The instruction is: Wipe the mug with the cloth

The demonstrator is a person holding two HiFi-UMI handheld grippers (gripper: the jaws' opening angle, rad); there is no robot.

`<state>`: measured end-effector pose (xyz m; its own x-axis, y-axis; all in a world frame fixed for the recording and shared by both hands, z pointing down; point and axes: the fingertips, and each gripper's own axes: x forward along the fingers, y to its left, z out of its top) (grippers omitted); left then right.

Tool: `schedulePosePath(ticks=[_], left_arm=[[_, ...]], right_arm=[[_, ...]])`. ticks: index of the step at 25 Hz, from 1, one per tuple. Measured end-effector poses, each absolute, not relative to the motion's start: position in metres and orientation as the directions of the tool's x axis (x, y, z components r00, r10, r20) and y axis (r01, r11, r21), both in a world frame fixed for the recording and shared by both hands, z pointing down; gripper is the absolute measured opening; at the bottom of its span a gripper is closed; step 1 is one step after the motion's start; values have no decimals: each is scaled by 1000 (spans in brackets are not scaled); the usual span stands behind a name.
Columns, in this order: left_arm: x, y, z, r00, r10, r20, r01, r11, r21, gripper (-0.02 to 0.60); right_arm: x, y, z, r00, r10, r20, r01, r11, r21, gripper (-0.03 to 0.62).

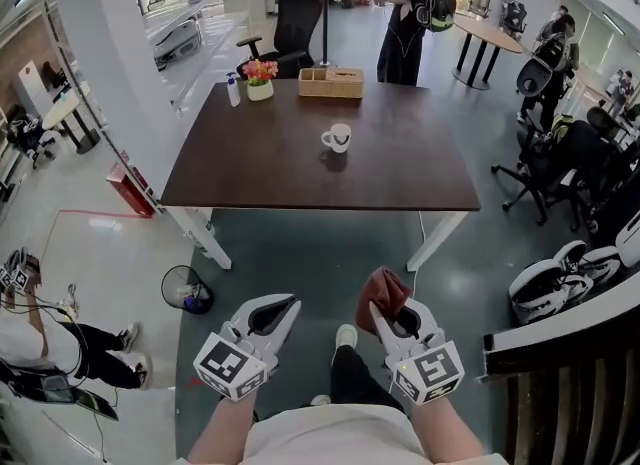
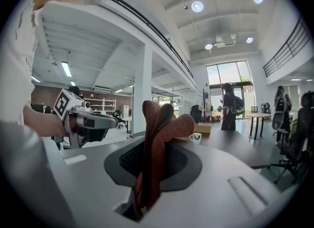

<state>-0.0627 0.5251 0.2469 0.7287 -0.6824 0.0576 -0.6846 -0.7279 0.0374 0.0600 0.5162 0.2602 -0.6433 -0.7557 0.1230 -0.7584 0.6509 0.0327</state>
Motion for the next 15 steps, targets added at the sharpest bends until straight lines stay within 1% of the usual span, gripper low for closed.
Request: schedulePosePath(ticks=[6,15], left_arm=[[-62,430,258,724,-686,76,-689,-723,40,0],[-42,267,255,715,-693,94,-699,-714,44,0]], right_arm=[[59,418,275,-665,-735,132,-741,671,2,81],[79,251,269,-714,-688,131,-695,719,-14,81]])
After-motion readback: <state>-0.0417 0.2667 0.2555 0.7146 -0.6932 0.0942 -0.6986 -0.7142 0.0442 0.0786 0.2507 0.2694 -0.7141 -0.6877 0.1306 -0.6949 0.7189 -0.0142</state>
